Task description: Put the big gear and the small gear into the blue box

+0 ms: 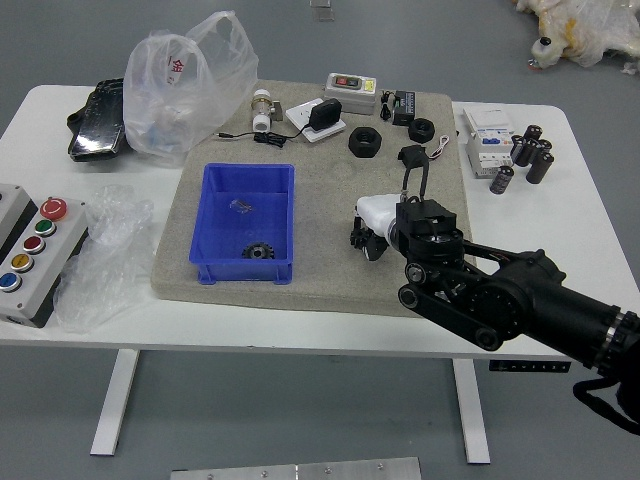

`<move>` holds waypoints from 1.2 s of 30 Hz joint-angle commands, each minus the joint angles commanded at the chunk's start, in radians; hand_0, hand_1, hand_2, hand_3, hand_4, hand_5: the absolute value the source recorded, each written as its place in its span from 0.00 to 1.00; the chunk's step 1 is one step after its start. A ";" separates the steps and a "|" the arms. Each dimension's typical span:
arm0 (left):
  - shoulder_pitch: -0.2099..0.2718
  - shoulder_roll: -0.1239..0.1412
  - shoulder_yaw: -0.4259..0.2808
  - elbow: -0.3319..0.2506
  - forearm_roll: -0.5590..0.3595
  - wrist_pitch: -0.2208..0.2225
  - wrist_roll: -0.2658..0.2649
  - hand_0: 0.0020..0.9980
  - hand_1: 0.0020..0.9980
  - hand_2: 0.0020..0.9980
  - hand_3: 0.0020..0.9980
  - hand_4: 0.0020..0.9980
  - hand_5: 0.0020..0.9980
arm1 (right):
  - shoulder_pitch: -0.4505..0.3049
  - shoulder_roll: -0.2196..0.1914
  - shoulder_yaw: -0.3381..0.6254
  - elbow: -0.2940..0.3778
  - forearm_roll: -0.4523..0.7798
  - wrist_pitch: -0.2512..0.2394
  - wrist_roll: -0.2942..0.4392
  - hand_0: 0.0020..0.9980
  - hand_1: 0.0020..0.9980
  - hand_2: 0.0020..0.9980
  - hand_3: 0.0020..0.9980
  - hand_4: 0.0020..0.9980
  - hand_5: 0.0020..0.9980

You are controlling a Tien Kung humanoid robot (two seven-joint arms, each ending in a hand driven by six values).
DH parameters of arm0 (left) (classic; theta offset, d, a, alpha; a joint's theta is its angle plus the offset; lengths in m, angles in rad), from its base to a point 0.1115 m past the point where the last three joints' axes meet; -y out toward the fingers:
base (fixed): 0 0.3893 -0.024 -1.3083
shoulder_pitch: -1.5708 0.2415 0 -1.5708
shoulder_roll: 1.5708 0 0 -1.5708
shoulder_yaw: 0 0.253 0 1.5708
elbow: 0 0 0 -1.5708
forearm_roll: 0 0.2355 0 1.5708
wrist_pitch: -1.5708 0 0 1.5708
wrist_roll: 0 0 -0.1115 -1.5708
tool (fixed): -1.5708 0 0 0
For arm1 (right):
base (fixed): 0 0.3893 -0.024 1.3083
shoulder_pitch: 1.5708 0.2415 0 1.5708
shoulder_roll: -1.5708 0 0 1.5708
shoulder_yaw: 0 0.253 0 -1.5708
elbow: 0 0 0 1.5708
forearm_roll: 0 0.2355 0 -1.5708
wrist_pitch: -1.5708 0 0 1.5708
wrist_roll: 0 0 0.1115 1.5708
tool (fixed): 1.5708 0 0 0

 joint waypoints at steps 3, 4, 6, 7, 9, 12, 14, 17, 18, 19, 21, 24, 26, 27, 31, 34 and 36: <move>0.001 0.000 -0.001 0.000 0.000 0.001 0.000 0.69 0.51 0.53 0.70 0.68 0.30 | 0.001 -0.001 0.003 0.000 -0.001 -0.007 0.000 0.17 0.31 0.44 0.63 0.60 0.00; 0.001 0.000 0.000 0.000 0.000 0.001 0.000 0.69 0.51 0.53 0.70 0.68 0.30 | 0.001 -0.001 0.003 0.000 -0.001 -0.009 0.000 0.17 0.31 0.44 0.62 0.61 0.00; 0.001 0.000 0.000 0.000 0.000 0.001 0.000 0.69 0.51 0.53 0.70 0.68 0.30 | 0.001 -0.001 0.004 0.000 -0.002 -0.014 0.000 0.17 0.31 0.44 0.62 0.61 0.00; 0.001 0.000 -0.001 0.000 0.001 0.001 0.000 0.69 0.51 0.53 0.70 0.68 0.30 | 0.001 -0.001 0.005 0.000 -0.002 -0.017 0.000 0.17 0.31 0.44 0.62 0.61 0.00; 0.001 0.000 0.000 0.000 0.000 0.001 0.000 0.69 0.51 0.53 0.70 0.68 0.30 | 0.001 -0.001 0.005 -0.001 -0.004 -0.023 0.000 0.17 0.31 0.44 0.62 0.61 0.00; 0.001 0.000 0.000 0.000 0.000 0.001 -0.001 0.69 0.51 0.53 0.70 0.68 0.30 | 0.002 0.000 0.002 -0.002 -0.002 -0.025 0.000 0.17 0.31 0.44 0.60 0.62 0.01; 0.001 0.000 0.000 0.000 0.000 0.002 -0.001 0.69 0.51 0.53 0.70 0.68 0.30 | 0.002 0.000 -0.001 -0.002 0.002 -0.024 0.000 0.17 0.31 0.44 0.60 0.62 0.01; 0.000 0.000 0.000 0.000 0.000 0.002 -0.002 0.69 0.51 0.53 0.70 0.68 0.30 | 0.003 0.001 -0.007 -0.002 0.012 -0.018 0.000 0.16 0.31 0.37 0.51 0.68 0.02; 0.000 0.000 0.000 0.000 0.001 0.002 -0.002 0.69 0.51 0.53 0.70 0.68 0.30 | 0.003 0.001 -0.009 -0.002 0.015 -0.016 0.000 0.16 0.31 0.37 0.51 0.68 0.02; 0.000 0.000 0.000 0.000 0.001 0.002 -0.002 0.69 0.51 0.53 0.70 0.68 0.30 | 0.003 0.001 -0.011 -0.001 0.017 -0.016 0.000 0.16 0.31 0.37 0.51 0.68 0.02; 0.000 0.000 0.000 0.000 0.001 0.002 -0.002 0.69 0.51 0.53 0.70 0.68 0.30 | 0.002 0.000 -0.014 0.000 0.022 -0.018 0.000 0.16 0.31 0.37 0.51 0.68 0.02; 0.000 0.000 0.000 0.000 0.001 0.002 -0.002 0.69 0.51 0.53 0.70 0.68 0.30 | 0.003 0.000 -0.015 0.002 0.023 -0.020 0.000 0.16 0.31 0.29 0.45 0.60 0.02; 0.000 -0.001 -0.001 0.000 0.002 0.002 -0.002 0.69 0.51 0.53 0.70 0.68 0.30 | 0.003 0.000 -0.014 0.004 0.019 -0.026 0.000 0.16 0.31 0.29 0.45 0.60 0.02; 0.000 -0.001 0.000 0.000 0.002 0.002 -0.002 0.69 0.51 0.53 0.70 0.68 0.30 | 0.003 -0.001 -0.012 0.005 0.017 -0.028 0.000 0.16 0.31 0.29 0.45 0.60 0.02; 0.001 0.000 -0.002 0.000 0.003 0.003 -0.001 0.69 0.51 0.53 0.70 0.68 0.30 | 0.005 -0.002 -0.001 0.012 0.001 -0.043 0.000 0.16 0.31 0.27 0.43 0.58 0.03; 0.001 -0.001 -0.001 0.000 0.002 0.003 -0.002 0.69 0.51 0.53 0.71 0.68 0.30 | 0.009 -0.004 0.008 0.017 -0.013 -0.058 0.000 0.16 0.31 0.26 0.43 0.58 0.03; 0.001 -0.001 -0.001 -0.001 0.002 0.003 -0.002 0.69 0.51 0.53 0.71 0.68 0.30 | 0.013 -0.003 0.011 0.019 -0.025 -0.073 0.000 0.16 0.31 0.26 0.43 0.58 0.03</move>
